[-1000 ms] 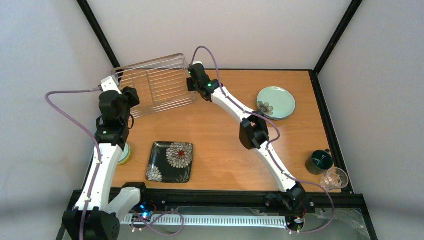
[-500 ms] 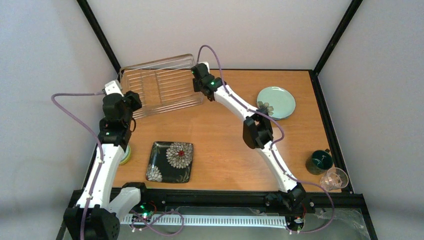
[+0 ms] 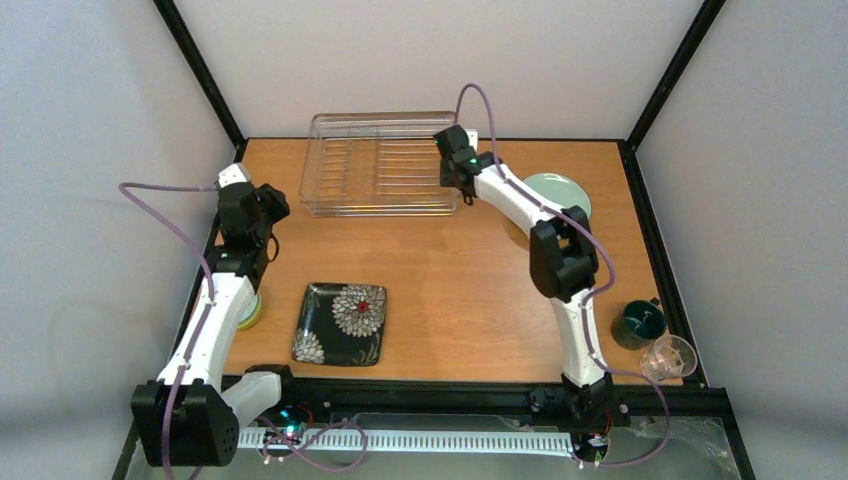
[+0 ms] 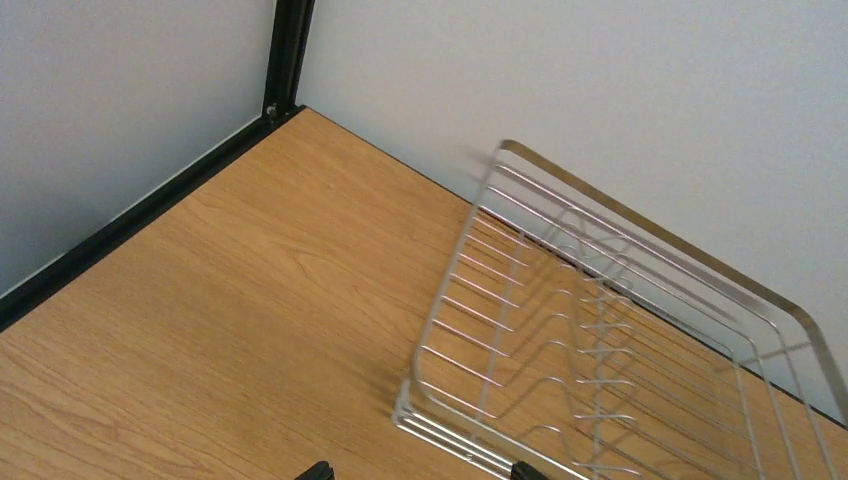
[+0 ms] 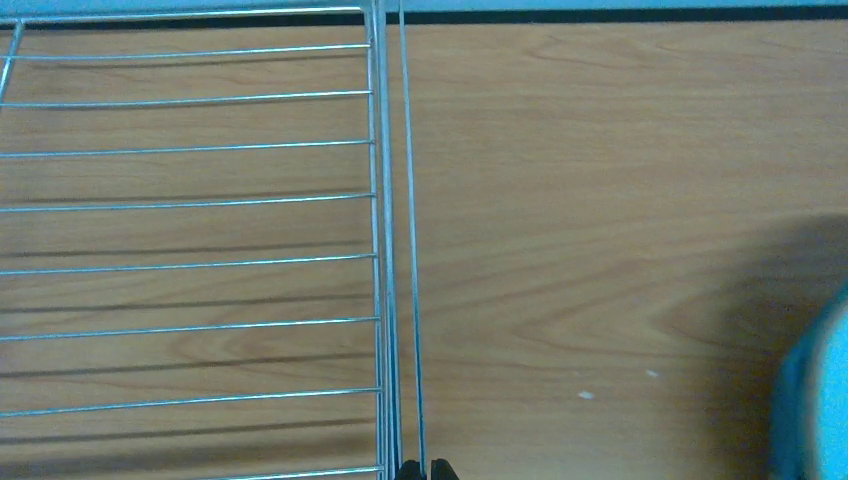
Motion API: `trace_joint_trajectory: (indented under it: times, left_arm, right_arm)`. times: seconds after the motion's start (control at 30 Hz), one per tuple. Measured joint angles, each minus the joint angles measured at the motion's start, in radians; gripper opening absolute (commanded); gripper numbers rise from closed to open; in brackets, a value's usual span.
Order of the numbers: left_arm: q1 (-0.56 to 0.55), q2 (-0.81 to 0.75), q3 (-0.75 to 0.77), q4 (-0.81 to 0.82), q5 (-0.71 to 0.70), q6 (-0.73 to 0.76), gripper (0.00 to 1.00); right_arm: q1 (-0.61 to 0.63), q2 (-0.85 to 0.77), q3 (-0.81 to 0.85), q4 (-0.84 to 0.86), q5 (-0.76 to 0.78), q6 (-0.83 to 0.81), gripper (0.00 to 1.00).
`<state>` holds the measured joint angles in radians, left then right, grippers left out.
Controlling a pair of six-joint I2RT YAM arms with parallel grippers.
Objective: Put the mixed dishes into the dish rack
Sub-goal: Move the dish rack to the corner of the board.
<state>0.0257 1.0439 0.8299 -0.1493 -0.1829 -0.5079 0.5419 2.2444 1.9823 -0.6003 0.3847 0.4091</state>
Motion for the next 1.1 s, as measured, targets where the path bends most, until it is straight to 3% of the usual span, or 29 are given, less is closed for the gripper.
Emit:
trace_joint_trajectory:
  times: [0.47, 1.1]
  left_arm:
    - [0.000, 0.055, -0.017, 0.022, 0.034, -0.046, 1.00]
    - [0.000, 0.123, -0.017, 0.057, 0.100, -0.046, 1.00]
  right_arm:
    - [-0.077, -0.289, -0.440, 0.155, -0.044, -0.094, 0.02]
    - [-0.109, -0.457, -0.591, 0.194, -0.093, -0.256, 0.02]
